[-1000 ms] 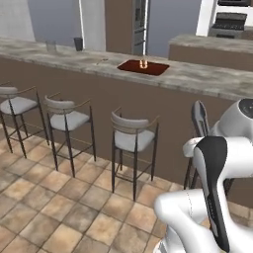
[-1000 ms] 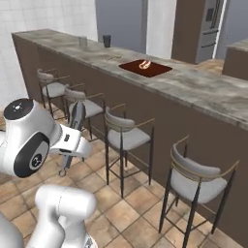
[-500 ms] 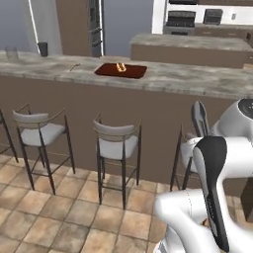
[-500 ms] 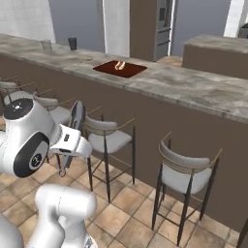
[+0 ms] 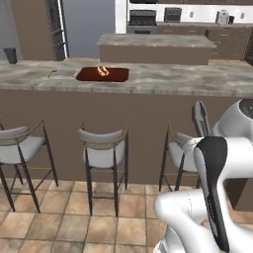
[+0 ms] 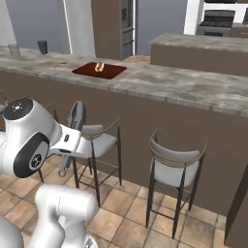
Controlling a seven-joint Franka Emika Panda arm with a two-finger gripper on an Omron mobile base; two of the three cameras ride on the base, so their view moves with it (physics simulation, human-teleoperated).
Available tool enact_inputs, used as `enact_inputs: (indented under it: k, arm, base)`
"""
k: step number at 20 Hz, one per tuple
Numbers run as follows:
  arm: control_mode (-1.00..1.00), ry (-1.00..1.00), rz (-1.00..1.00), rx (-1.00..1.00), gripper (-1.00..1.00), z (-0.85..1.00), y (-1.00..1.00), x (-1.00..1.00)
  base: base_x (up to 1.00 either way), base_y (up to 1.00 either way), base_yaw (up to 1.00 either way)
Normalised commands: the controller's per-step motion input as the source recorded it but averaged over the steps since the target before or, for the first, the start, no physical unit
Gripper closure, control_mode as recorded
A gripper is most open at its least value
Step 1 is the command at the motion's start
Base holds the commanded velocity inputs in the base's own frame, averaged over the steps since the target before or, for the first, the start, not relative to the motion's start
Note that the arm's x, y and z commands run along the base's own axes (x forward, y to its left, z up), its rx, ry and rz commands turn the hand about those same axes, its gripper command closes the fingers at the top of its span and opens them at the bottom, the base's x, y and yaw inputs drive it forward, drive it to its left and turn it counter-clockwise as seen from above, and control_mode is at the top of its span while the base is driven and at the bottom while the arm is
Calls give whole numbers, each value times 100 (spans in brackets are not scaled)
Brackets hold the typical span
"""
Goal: Take the tongs from the drawer on the left and place them on the dining counter next to the tray containing the hot dog.
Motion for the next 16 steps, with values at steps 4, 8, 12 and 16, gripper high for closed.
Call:
enact_inputs:
  k: [4, 8, 12, 16]
  arm:
    - [100, 0, 0, 0, 100, 0, 0, 0]
    - [100, 0, 0, 0, 100, 0, 0, 0]
    - [100, 0, 0, 0, 100, 0, 0, 0]
    - [100, 0, 0, 0, 100, 0, 0, 0]
  base:
    - [43, 43, -28]
    - [48, 40, -26]
    - [45, 45, -21]
    - [43, 38, -17]
